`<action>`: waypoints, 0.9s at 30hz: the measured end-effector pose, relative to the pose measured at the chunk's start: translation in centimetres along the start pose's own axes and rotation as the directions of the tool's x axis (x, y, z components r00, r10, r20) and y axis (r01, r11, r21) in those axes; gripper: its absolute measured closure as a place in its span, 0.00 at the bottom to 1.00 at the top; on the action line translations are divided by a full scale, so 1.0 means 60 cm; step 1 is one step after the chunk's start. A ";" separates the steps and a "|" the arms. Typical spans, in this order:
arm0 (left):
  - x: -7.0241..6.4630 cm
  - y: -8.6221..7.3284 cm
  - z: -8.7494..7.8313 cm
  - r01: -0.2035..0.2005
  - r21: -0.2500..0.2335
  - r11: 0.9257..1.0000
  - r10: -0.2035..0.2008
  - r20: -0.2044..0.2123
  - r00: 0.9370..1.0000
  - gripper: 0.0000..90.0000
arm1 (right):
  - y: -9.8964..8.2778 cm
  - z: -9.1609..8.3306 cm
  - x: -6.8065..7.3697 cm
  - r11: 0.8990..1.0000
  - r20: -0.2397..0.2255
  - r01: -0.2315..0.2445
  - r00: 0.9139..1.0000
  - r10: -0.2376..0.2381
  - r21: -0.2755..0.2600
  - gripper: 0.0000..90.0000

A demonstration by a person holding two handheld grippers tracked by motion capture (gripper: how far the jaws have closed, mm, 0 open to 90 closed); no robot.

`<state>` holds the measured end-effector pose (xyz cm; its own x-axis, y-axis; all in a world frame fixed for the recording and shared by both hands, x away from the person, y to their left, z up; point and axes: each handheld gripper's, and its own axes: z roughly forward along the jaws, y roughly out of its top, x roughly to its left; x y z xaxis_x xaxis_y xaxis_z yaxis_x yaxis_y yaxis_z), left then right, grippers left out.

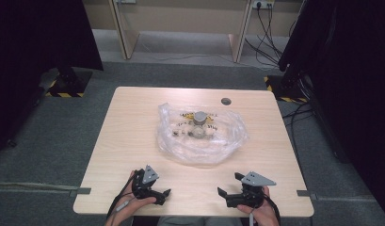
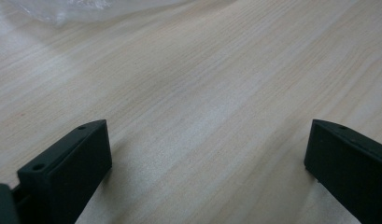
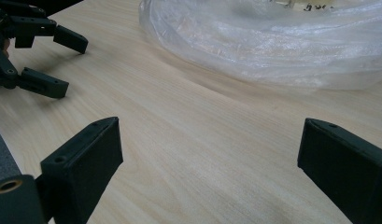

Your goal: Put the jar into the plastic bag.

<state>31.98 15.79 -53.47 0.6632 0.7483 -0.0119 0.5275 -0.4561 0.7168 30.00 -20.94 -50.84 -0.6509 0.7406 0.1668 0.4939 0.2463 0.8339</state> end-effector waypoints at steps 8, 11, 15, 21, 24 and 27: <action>0.000 0.000 0.000 0.000 0.000 1.000 0.000 0.000 1.000 0.00 | -0.004 -0.006 0.001 1.000 0.000 -0.005 1.000 0.005 -0.003 0.08; 0.000 0.000 0.000 0.000 0.000 1.000 0.000 0.000 1.000 0.00 | -0.007 -0.009 0.000 1.000 0.003 -0.010 1.000 0.010 -0.004 0.08; 0.000 0.000 0.000 0.000 0.000 1.000 0.000 0.000 1.000 0.00 | -0.011 -0.013 -0.001 1.000 0.006 -0.016 1.000 0.016 -0.005 0.08; 0.000 0.000 0.000 0.001 0.000 1.000 -0.001 -0.001 1.000 0.00 | -0.015 -0.017 -0.002 1.000 0.007 -0.021 1.000 0.021 -0.006 0.08; 0.000 0.000 0.000 0.000 0.000 1.000 0.000 -0.001 1.000 0.00 | -0.017 -0.019 -0.002 1.000 0.008 -0.024 1.000 0.024 -0.008 0.08; 0.000 0.000 0.000 0.001 0.000 1.000 -0.001 -0.001 1.000 0.00 | -0.019 -0.020 -0.002 1.000 0.009 -0.030 1.000 0.030 -0.008 0.08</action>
<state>31.97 15.79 -53.47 0.6624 0.7491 -0.0117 0.5277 -0.4554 0.7170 28.86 -22.06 -51.18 -0.6305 0.7534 0.1867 0.5084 0.2191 0.8328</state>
